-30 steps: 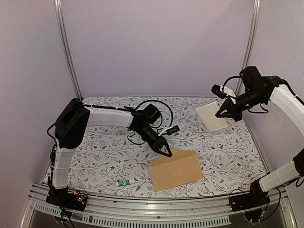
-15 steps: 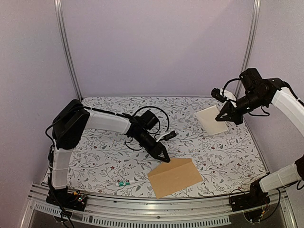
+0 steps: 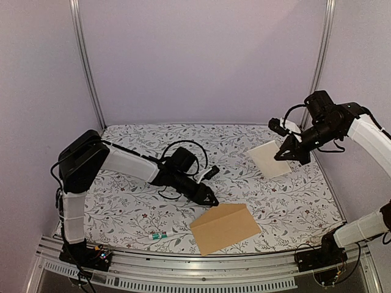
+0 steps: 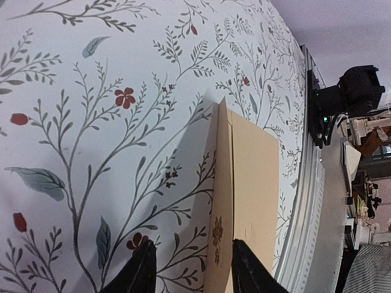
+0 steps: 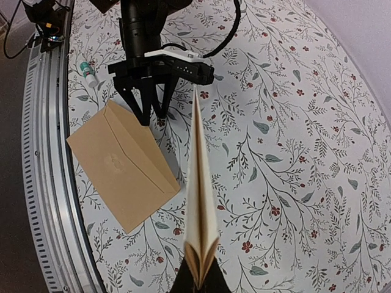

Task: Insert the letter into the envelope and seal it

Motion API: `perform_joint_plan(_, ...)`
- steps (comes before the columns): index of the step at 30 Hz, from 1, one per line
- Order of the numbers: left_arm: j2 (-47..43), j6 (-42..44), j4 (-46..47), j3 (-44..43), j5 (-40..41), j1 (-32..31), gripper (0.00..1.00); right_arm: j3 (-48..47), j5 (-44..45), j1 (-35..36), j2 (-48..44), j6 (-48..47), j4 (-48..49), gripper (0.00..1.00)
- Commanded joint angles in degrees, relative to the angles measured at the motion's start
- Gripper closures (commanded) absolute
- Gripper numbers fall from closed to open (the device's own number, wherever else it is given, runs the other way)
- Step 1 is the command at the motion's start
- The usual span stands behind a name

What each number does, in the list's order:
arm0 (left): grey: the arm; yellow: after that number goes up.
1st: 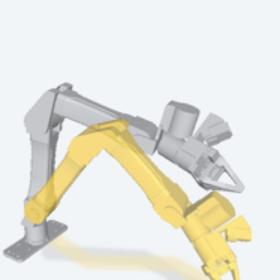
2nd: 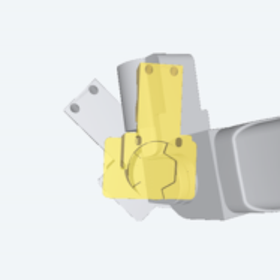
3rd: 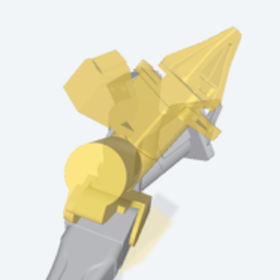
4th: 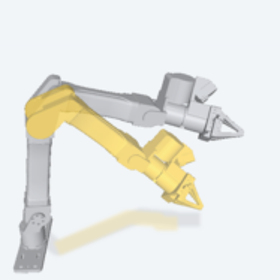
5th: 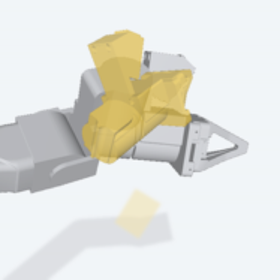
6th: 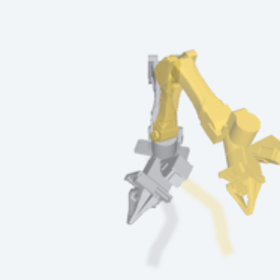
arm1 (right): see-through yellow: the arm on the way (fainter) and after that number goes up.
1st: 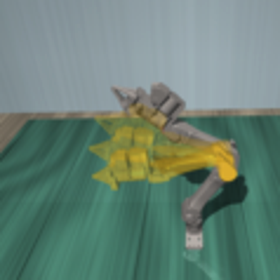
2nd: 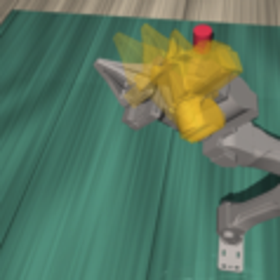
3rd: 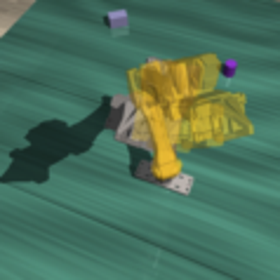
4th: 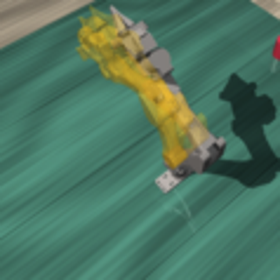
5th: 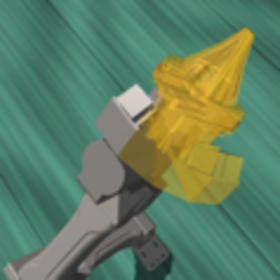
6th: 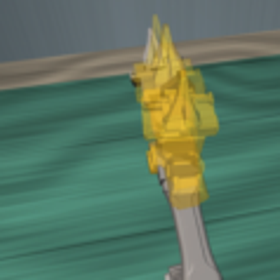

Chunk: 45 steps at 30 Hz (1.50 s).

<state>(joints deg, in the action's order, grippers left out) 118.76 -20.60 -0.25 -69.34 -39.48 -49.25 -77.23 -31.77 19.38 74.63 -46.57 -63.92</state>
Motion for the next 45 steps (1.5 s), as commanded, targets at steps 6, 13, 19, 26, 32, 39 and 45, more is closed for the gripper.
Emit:
perform_joint_plan(6,-4.15,-2.40,1.90,3.37,2.24,-1.53,0.62,0.06,-0.49,2.59,0.66,-0.91,0.95,1.00)
perform_joint_plan(13,-4.83,-5.14,3.76,5.52,2.14,-2.16,0.73,0.73,-1.05,4.27,1.47,-0.95,1.42,1.00)
perform_joint_plan(19,-3.60,-6.21,3.75,4.44,0.69,-2.59,0.72,0.36,-0.73,6.30,2.34,-1.63,1.78,1.00)
perform_joint_plan(26,-2.19,-6.31,0.72,3.17,1.29,-2.94,0.71,0.43,-0.95,7.40,3.06,-1.61,2.50,1.00)
perform_joint_plan(32,-1.89,-6.65,0.53,3.63,1.23,-3.21,0.75,1.43,-0.83,8.25,2.93,-1.49,3.15,1.00)
perform_joint_plan(39,-0.20,-5.97,-0.63,2.28,-0.71,-3.20,0.90,1.00,0.48,10.59,3.27,-2.99,2.48,1.00)
perform_joint_plan(45,0.24,-3.76,-3.40,0.54,-1.55,-3.07,1.00,-0.95,2.15,13.68,4.50,-6.33,0.18,1.00)
